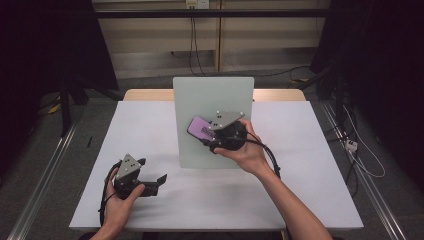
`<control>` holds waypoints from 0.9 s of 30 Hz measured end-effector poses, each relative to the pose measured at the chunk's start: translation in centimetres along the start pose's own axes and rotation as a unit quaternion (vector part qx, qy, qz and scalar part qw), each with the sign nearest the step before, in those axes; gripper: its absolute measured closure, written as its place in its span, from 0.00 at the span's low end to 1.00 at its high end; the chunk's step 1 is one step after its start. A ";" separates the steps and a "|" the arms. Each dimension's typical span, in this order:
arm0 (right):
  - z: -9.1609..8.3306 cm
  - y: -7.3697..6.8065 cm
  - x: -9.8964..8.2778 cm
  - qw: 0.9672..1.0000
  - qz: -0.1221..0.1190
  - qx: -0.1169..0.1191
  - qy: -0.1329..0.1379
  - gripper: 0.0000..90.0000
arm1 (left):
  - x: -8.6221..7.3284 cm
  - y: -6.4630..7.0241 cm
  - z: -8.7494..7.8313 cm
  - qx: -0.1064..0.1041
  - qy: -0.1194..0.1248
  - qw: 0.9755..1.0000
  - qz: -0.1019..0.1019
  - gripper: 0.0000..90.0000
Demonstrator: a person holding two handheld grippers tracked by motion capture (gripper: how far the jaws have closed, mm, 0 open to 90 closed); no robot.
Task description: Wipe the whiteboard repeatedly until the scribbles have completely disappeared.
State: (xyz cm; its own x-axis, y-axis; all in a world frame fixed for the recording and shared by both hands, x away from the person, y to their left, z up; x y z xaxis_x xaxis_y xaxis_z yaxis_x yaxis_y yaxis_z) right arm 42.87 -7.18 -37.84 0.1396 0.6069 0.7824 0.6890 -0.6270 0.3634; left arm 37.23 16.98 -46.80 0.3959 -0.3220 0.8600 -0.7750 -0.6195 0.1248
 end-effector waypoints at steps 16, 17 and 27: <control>1.9 -3.5 -2.8 0.998 -0.019 0.044 -0.035 0.47 | 0.0 0.1 0.0 -0.002 0.001 1.000 -0.002 0.06; 2.0 -3.7 -2.9 0.998 -0.020 0.047 -0.036 0.47 | 0.0 0.1 0.0 -0.001 0.001 1.000 -0.002 0.06; 2.0 -4.1 -3.5 0.997 -0.026 0.050 -0.045 0.47 | 0.0 0.0 -0.1 0.000 -0.001 1.000 0.002 0.06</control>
State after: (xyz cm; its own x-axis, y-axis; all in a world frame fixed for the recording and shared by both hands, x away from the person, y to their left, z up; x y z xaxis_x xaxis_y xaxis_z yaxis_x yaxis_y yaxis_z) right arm 40.97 -5.71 -43.06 0.1618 0.6808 0.7144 0.7644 -0.5443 0.3456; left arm 37.20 17.08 -46.78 0.3941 -0.3262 0.8592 -0.7769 -0.6177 0.1219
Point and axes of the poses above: each handheld gripper's, and its own axes: z roughly forward along the jaws, x roughly out of its top, y roughly to its right, the point moved 6 cm from there along z, roughly forward along the jaws, and after that the axes turned 11 degrees about -x, right-handed, at the moved point
